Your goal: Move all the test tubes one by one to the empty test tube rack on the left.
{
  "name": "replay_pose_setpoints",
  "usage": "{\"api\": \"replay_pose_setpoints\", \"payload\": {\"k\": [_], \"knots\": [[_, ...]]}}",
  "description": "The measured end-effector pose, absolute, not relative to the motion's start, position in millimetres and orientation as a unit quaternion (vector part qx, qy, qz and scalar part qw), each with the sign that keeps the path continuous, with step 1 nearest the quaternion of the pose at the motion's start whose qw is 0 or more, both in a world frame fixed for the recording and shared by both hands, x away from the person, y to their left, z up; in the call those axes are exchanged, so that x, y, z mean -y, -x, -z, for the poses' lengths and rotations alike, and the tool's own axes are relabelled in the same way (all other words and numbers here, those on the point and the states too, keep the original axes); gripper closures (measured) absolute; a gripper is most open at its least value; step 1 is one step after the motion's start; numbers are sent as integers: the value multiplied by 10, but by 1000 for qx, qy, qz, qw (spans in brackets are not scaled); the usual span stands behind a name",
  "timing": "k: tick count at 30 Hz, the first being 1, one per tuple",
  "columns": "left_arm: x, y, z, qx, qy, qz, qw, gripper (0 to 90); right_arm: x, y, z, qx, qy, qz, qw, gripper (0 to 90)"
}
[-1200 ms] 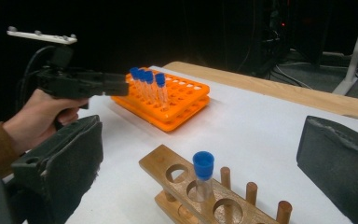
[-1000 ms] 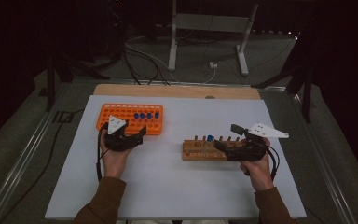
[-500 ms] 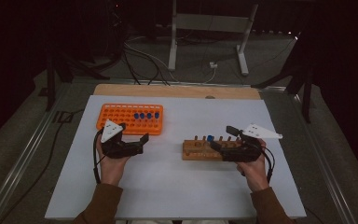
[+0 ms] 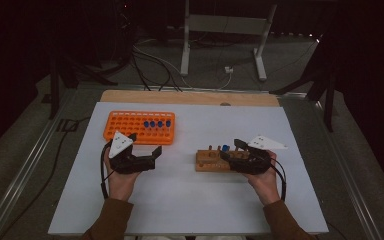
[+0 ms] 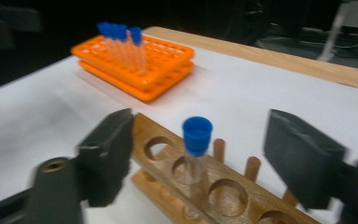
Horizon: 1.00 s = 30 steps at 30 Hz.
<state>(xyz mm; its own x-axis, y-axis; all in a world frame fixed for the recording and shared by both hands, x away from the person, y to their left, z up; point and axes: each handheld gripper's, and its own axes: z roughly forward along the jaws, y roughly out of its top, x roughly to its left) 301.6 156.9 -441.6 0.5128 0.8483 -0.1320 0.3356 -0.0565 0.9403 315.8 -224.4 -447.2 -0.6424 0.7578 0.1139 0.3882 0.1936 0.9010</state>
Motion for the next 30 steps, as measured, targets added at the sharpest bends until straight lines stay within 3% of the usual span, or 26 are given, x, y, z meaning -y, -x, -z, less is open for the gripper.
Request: {"api": "replay_pose_setpoints", "payload": {"k": [8,11,17,30], "knots": [[-1622,-3006,4390,-441,-678,-242,537,7,2175,-3216,4586,-771,-368,-486,186,635],[-1625,-3005,4389,-442,-677,-241,537,7,2147,-3242,4621,-776,-363,-483,181,709],[-1618,-3001,4386,-441,-677,-240,539,7,2095,-3251,4657,-781,-361,-474,184,762],[-1565,-2982,4359,-430,-682,-245,538,7,2127,-3195,4537,-769,-356,-495,192,770]]}}
